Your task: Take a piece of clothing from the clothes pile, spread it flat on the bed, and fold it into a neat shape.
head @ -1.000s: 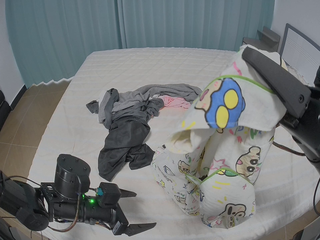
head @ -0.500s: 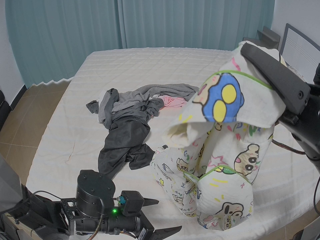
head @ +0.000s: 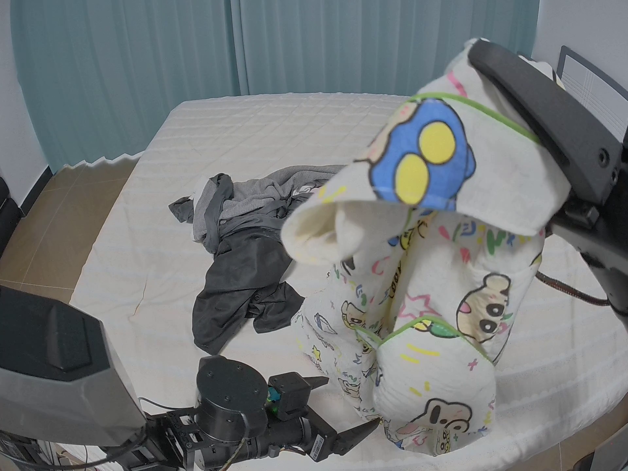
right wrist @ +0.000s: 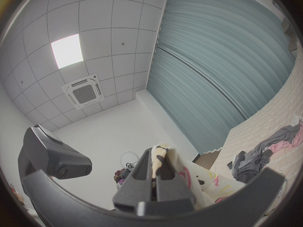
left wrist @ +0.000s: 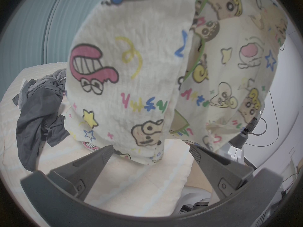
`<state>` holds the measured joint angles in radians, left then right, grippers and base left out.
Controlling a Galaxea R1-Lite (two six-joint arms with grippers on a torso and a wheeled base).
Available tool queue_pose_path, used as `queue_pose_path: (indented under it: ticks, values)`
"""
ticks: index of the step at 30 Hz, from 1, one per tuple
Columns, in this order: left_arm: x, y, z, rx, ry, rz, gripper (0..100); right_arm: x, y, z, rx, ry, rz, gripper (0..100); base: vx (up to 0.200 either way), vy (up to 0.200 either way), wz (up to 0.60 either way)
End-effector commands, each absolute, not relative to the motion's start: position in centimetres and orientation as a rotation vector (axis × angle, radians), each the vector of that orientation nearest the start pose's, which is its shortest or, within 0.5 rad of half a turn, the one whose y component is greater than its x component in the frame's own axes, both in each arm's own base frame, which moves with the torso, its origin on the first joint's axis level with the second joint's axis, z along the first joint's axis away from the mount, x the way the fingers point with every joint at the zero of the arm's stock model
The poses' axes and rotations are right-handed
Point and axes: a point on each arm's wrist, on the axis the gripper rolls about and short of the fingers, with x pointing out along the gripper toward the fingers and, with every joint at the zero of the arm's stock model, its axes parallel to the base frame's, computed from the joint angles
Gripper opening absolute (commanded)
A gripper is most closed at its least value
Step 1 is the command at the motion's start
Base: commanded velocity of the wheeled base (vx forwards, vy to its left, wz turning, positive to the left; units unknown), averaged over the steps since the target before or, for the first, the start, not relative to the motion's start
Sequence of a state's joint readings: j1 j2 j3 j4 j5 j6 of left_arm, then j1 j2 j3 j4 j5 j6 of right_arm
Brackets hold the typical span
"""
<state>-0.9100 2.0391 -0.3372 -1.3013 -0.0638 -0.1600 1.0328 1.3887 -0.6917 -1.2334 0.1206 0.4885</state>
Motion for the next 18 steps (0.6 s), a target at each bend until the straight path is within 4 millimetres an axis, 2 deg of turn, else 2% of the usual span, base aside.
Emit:
queue_pose_path:
  ticks: [1,8,18]
  values:
    - [17.4,-22.8,3.6,0.03,0.459,-0.919,100,10.8,19.3,31.7,0.684,-0.234,1.25,0,0.0,0.0,0.0]
    - [17.5,-22.9,3.6,0.018,0.431,-0.852,100,11.3,20.3,32.7,0.676,-0.215,1.25,0,0.0,0.0,0.0]
    - [18.0,-23.2,2.3,0.022,0.351,-0.746,100,11.6,20.7,32.4,0.671,-0.205,1.247,0,0.0,0.0,0.0]
